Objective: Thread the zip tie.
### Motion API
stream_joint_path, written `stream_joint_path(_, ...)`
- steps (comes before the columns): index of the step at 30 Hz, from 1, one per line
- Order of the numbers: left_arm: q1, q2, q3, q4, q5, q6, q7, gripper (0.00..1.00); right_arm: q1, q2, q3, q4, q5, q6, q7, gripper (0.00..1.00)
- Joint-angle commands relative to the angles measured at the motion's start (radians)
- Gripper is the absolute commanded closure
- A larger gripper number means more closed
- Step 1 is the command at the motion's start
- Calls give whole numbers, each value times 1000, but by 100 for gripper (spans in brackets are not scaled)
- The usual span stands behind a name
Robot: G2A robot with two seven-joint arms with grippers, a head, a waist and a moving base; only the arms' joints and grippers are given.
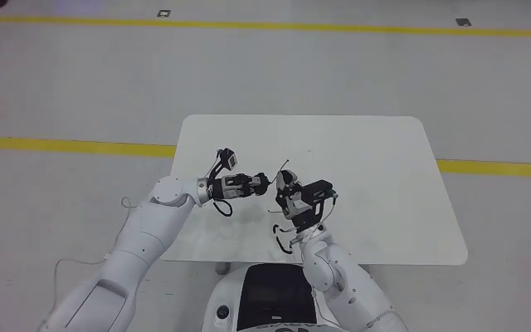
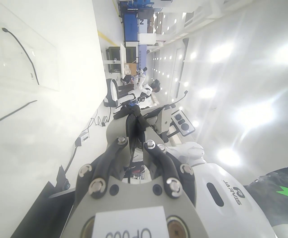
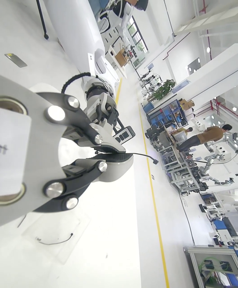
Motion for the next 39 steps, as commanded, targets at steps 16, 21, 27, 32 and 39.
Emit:
stream_joint_path(16, 0, 0, 0, 0, 0, 0, 0, 100, 22, -4, -13, 21, 1, 19, 10, 100)
stream_joint_path(21, 0, 0, 0, 0, 0, 0, 0, 100, 21, -3, -14, 23, -1, 21, 12, 100)
stream_joint_path(27, 0, 0, 0, 0, 0, 0, 0, 100, 20, -2, -14, 22, 5, 8, 17, 100)
stream_joint_path(32, 0, 0, 0, 0, 0, 0, 0, 100, 18, 0, -13, 22, 17, -22, 24, 100)
stream_joint_path(39, 0, 0, 0, 0, 0, 0, 0, 100, 17, 2, -15, 18, 21, -41, 32, 100)
